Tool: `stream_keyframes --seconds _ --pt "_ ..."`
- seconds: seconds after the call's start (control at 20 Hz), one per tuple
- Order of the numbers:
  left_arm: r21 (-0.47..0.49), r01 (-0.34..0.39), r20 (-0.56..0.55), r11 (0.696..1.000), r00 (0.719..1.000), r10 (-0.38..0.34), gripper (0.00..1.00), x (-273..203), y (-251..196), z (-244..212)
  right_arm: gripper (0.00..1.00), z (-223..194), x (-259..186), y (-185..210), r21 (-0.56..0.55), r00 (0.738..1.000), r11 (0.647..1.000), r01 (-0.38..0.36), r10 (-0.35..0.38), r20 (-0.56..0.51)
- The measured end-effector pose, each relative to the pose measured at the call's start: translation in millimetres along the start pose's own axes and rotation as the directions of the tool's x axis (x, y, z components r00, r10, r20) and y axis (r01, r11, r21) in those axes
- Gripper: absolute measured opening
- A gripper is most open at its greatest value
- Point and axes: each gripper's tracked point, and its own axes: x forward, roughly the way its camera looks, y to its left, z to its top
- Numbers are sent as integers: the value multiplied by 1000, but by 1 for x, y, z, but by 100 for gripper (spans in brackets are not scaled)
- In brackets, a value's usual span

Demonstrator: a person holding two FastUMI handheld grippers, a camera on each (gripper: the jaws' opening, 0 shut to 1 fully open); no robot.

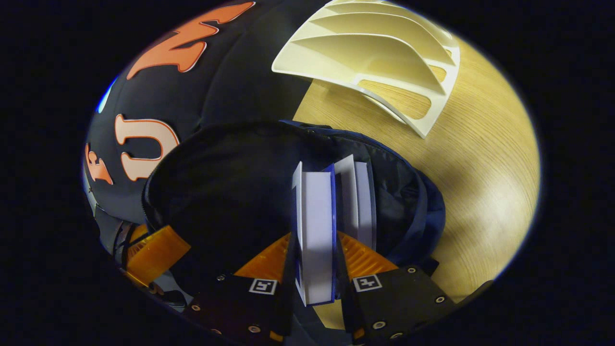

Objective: Open the schoolbag, grab two books from the bookshelf and put them into the schoolbag.

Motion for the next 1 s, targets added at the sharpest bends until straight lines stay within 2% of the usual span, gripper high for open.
stream_keyframes --seconds 0.1,0.2,0.25,0.3,0.35,0.7,1.0 --pt "3 -4 -8 1000 1000 4 1 0 3 -6 49 -5 0 -4 -16 999 1000 22 -22 -26" --pt "-3 -8 -13 1000 1000 8 1 0 6 -8 65 -8 -6 -3 -38 999 999 28 -29 -38" --pt "-13 -7 -11 1000 1000 7 1 0 7 -8 80 -7 -10 -4 -43 999 999 32 -34 -35" --pt "-22 -5 -7 1000 1000 5 1 -1 8 -8 100 -3 -15 -4 -46 999 998 35 -37 -26" --pt "-32 -5 -3 999 1000 5 1 0 10 -8 94 1 -19 -6 -48 999 998 39 -40 -17" --pt "-44 -8 0 999 1000 8 1 -1 12 -13 97 24 -47 -13 -100 998 993 66 -63 29" --pt "0 -16 -2 1000 1000 16 0 -1 8 -11 97 -4 -20 -13 -133 993 988 76 -87 -77"
